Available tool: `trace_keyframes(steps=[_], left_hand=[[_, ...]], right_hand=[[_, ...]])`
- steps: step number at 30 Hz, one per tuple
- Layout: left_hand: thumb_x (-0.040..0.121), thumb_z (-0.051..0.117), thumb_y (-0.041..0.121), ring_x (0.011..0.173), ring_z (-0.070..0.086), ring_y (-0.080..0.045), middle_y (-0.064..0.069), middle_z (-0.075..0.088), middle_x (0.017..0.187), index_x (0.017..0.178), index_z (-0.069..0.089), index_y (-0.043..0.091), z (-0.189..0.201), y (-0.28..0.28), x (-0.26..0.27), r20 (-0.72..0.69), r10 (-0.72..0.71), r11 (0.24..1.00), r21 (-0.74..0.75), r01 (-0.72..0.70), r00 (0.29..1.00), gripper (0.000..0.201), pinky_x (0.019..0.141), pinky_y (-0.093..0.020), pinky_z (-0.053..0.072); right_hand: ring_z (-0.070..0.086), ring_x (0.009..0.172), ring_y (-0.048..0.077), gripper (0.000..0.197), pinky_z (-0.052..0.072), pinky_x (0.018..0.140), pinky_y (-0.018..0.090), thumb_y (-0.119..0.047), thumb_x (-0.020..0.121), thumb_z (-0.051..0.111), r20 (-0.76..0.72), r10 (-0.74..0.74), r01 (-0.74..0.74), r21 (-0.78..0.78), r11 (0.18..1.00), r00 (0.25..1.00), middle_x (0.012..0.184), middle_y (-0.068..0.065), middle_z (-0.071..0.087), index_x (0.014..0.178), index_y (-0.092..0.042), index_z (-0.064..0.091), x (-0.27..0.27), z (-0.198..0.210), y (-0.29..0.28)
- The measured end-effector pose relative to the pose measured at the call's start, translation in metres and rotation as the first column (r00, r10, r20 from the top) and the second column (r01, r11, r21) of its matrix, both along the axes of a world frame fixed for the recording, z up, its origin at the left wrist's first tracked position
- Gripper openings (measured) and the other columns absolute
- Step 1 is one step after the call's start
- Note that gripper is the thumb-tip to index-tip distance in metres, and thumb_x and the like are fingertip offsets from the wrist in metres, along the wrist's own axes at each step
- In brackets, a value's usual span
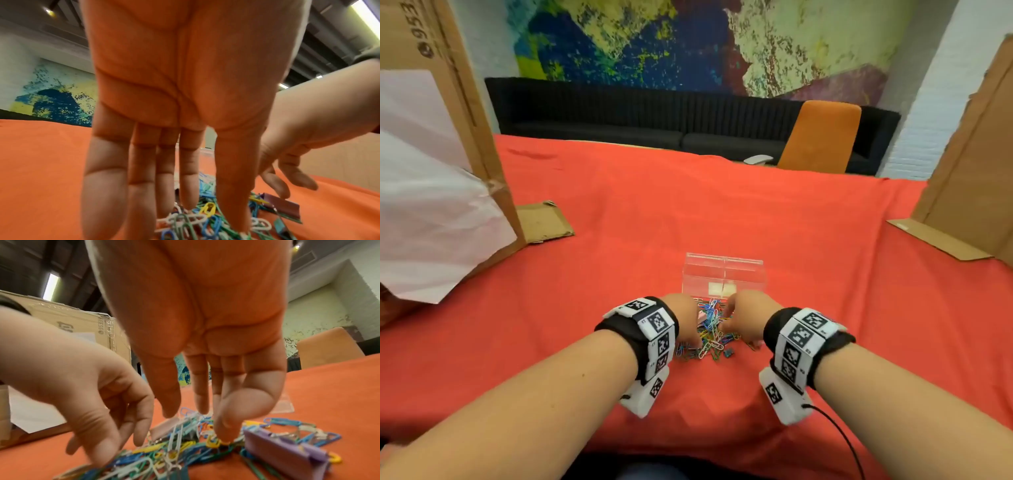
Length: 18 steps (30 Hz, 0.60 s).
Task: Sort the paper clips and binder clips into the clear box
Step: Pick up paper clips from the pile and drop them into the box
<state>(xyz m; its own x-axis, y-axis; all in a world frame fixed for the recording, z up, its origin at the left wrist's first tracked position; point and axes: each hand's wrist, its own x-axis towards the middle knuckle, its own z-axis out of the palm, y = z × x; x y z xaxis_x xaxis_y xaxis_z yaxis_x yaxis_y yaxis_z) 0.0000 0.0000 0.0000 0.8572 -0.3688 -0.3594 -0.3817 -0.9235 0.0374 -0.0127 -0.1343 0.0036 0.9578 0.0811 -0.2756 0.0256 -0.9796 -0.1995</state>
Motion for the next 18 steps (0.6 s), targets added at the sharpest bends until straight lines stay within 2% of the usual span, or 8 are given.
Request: trace_keyframes(steps=[3, 4, 6, 9, 11, 13, 16, 18], left_hand=[[0.076, 0.075, 0.036, 0.080, 0.053, -0.020, -0.008, 0.060, 0.090, 0.095, 0.065, 0.008, -0.006, -0.004, 0.005, -0.063, 0.018, 0.999, 0.043, -0.015, 0.998, 0.036, 0.081, -0.036, 0.051], [0.076, 0.075, 0.035, 0.080, 0.053, -0.020, -0.009, 0.060, 0.090, 0.096, 0.066, 0.009, -0.005, -0.005, 0.004, -0.058, 0.022, 0.999, 0.048, -0.019, 0.998, 0.035, 0.083, -0.036, 0.052], [0.078, 0.074, 0.031, 0.080, 0.052, -0.021, -0.013, 0.061, 0.091, 0.108, 0.067, 0.004, -0.004, -0.009, 0.005, -0.081, 0.025, 0.998, 0.051, -0.021, 0.996, 0.041, 0.087, -0.037, 0.052], [0.082, 0.071, 0.026, 0.079, 0.052, -0.022, -0.009, 0.058, 0.082, 0.113, 0.065, 0.000, -0.001, -0.010, 0.006, -0.113, 0.028, 0.999, 0.040, -0.024, 0.993, 0.041, 0.085, -0.035, 0.051], [0.082, 0.071, 0.025, 0.077, 0.053, -0.022, -0.004, 0.054, 0.066, 0.107, 0.069, 0.000, 0.000, -0.011, 0.006, -0.107, 0.018, 0.999, 0.040, -0.014, 0.994, 0.035, 0.089, -0.035, 0.052], [0.082, 0.071, 0.024, 0.076, 0.054, -0.021, 0.000, 0.049, 0.059, 0.098, 0.071, 0.001, 0.003, -0.011, 0.006, -0.087, 0.014, 0.999, 0.037, -0.010, 0.996, 0.028, 0.089, -0.036, 0.053], [0.084, 0.065, 0.015, 0.074, 0.058, -0.022, -0.006, 0.061, 0.070, 0.101, 0.073, 0.001, 0.012, -0.008, 0.009, -0.118, 0.037, 0.997, -0.064, -0.045, 0.992, 0.024, 0.086, -0.035, 0.055], [0.084, 0.064, 0.015, 0.069, 0.061, -0.022, -0.008, 0.065, 0.073, 0.090, 0.073, 0.005, 0.021, -0.004, 0.012, -0.144, 0.046, 0.987, -0.148, -0.067, 0.989, 0.014, 0.080, -0.035, 0.057]], right_hand=[[0.060, 0.071, 0.025, 0.035, 0.038, 0.049, 0.024, -0.037, 0.082, 0.067, -0.004, -0.020, 0.020, 0.002, 1.000, 1.000, 0.071, 0.007, 0.058, 0.069, -0.007, 0.057, 0.011, -0.013, 0.005], [0.052, 0.062, 0.022, 0.041, 0.032, 0.044, 0.024, -0.039, 0.081, 0.068, -0.017, -0.028, 0.027, -0.031, 0.999, 0.999, 0.062, 0.004, 0.051, 0.060, -0.009, 0.049, 0.012, -0.017, 0.009], [0.046, 0.061, 0.021, 0.048, 0.029, 0.043, 0.026, -0.039, 0.080, 0.068, -0.031, -0.032, 0.030, -0.072, 0.997, 0.999, 0.056, 0.001, 0.041, 0.053, -0.013, 0.039, 0.015, -0.021, 0.014], [0.048, 0.070, 0.024, 0.044, 0.030, 0.045, 0.026, -0.030, 0.083, 0.065, -0.019, -0.002, 0.000, -0.105, 0.994, 1.000, 0.055, 0.001, 0.039, 0.052, -0.013, 0.037, 0.018, -0.025, 0.012], [0.047, 0.065, 0.024, 0.041, 0.027, 0.042, 0.024, -0.022, 0.083, 0.062, -0.030, -0.003, 0.000, -0.091, 0.996, 1.000, 0.055, 0.002, 0.039, 0.051, -0.013, 0.038, 0.018, -0.025, 0.009], [0.048, 0.065, 0.025, 0.030, 0.035, 0.048, 0.023, -0.018, 0.083, 0.061, -0.032, -0.016, 0.015, -0.050, 0.999, 0.999, 0.058, 0.006, 0.046, 0.057, -0.009, 0.048, 0.015, -0.020, 0.005], [0.056, 0.074, 0.028, 0.022, 0.045, 0.064, 0.030, -0.016, 0.085, 0.060, -0.040, -0.017, 0.019, 0.048, 0.999, 0.999, 0.075, 0.018, 0.063, 0.084, 0.003, 0.068, 0.009, -0.006, -0.003], [0.067, 0.082, 0.037, 0.021, 0.051, 0.068, 0.036, -0.016, 0.086, 0.060, -0.017, -0.017, 0.020, 0.162, 0.987, 1.000, 0.084, 0.022, 0.068, 0.086, 0.003, 0.069, 0.006, 0.005, -0.009]])
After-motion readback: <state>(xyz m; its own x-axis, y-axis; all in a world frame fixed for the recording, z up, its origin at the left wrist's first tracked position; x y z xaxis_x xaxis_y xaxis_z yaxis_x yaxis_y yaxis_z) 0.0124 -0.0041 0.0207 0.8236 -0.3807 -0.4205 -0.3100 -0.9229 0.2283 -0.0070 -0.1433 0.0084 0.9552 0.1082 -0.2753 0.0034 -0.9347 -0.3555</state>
